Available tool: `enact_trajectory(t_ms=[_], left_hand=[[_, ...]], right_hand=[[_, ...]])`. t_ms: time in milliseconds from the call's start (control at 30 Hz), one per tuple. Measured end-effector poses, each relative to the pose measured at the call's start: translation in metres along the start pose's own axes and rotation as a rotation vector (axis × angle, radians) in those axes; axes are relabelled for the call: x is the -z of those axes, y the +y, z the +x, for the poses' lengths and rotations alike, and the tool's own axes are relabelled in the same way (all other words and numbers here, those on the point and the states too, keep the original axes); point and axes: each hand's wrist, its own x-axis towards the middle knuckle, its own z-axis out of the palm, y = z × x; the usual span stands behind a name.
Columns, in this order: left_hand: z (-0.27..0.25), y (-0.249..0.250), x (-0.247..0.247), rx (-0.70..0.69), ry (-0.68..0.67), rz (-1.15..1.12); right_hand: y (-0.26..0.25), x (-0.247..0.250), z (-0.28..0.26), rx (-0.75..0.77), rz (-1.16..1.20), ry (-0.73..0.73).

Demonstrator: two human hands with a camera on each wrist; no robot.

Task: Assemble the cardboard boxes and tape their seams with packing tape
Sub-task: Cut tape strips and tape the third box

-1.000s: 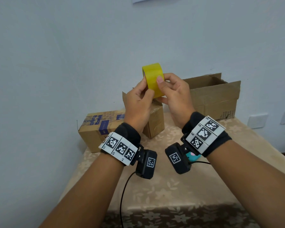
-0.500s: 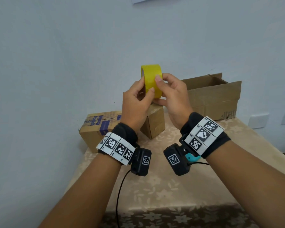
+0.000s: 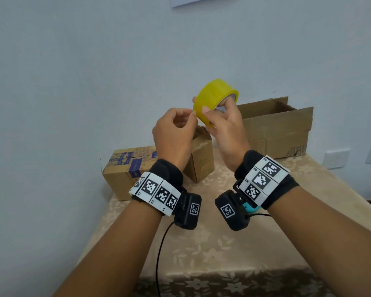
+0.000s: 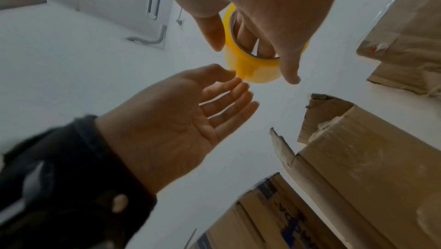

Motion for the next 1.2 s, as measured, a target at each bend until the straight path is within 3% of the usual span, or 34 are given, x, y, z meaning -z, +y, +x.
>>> enact_trajectory(t_ms=[433,767,1200], left_hand=[[0.012,0.001,0.011,0.0,-0.053,0.247],[0.01,0.008,0.007,0.122,-0.094,0.103],[0.008,0.008,0.007,0.146,-0.084,0.1]], right_hand=[[0.008,-0.006,-0.007,0.039,-0.106,0.016],[0.013,-0.006,-0.007,0.089,-0.109,0.04],[0.014,-0.008,-0.008,0.042,-0.06,0.023]])
